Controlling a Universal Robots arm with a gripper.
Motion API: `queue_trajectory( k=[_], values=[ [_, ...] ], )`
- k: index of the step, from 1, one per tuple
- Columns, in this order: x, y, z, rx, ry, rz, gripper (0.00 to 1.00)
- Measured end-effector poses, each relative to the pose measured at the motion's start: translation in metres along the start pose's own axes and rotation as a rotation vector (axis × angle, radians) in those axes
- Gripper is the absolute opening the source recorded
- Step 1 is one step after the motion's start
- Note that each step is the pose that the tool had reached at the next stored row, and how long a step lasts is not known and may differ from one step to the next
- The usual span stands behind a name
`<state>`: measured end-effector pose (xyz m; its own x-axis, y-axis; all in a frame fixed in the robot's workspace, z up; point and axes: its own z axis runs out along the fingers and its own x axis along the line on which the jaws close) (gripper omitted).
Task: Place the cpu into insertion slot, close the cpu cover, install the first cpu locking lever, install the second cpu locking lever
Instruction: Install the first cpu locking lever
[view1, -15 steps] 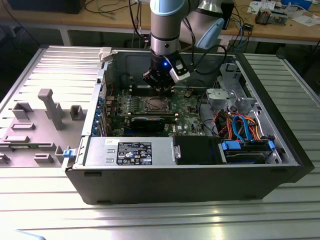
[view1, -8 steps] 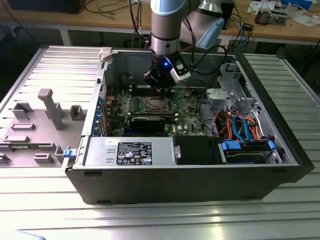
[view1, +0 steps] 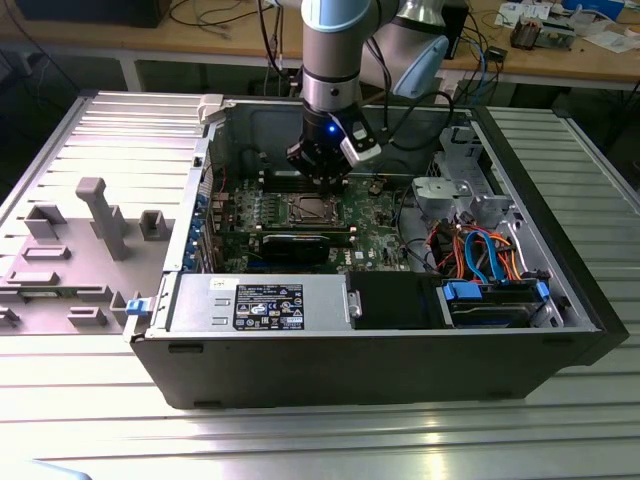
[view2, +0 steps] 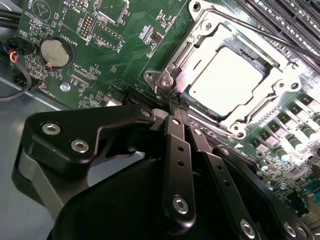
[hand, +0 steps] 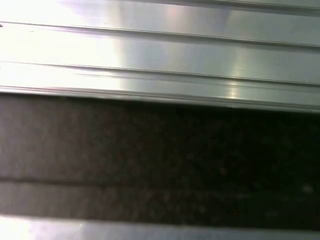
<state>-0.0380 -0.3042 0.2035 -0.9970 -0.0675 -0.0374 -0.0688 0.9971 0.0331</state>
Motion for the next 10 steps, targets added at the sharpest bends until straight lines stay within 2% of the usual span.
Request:
queue_trajectory(
  k=[2, 3, 7, 10],
  values=[
    [0.0000, 0.0001, 0.0012, -0.0002, -0.0003, 0.000, 0.11],
    [-0.0002, 0.0005, 0.0023, -0.0034, -0.0015, 0.000, 0.11],
    [0.0000, 0.0001, 0.0024, -0.0006, -0.0003, 0.000, 0.11],
    [0.0001, 0.0002, 0.0020, -0.0072, -0.0006, 0.000, 0.11]
  ],
)
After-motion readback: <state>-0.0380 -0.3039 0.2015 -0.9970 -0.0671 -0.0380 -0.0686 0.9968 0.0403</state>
